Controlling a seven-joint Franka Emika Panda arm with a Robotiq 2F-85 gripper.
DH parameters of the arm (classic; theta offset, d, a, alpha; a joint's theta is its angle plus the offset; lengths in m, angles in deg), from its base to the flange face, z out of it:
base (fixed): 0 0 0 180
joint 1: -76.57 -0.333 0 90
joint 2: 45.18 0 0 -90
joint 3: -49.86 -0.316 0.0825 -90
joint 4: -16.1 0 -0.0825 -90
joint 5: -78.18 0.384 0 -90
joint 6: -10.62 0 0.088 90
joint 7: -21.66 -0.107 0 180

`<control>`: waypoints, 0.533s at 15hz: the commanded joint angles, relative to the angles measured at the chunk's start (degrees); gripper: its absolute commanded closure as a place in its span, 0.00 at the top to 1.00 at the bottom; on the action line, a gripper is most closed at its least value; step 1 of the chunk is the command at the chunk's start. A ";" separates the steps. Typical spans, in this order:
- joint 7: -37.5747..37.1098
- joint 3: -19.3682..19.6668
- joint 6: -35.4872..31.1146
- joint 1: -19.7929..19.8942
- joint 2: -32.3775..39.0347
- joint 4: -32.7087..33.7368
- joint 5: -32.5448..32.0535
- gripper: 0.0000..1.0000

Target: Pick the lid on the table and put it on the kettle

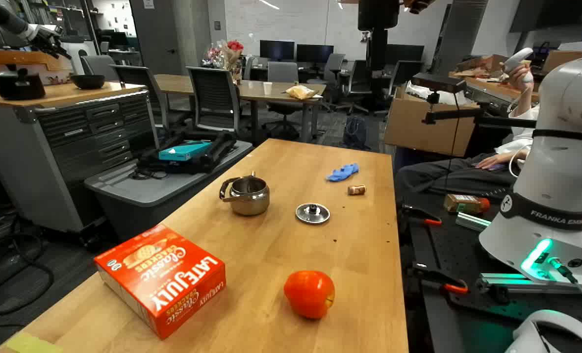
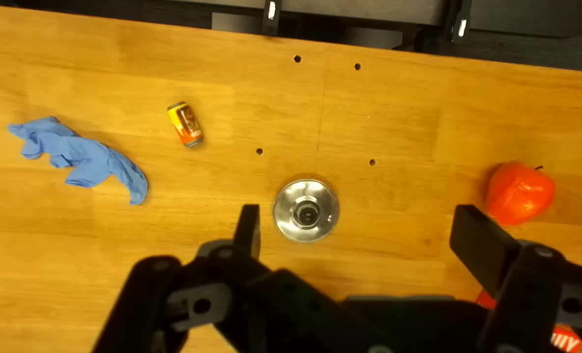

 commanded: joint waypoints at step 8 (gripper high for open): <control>0.04 -0.12 0.00 0.12 -0.06 0.66 0.07 1.00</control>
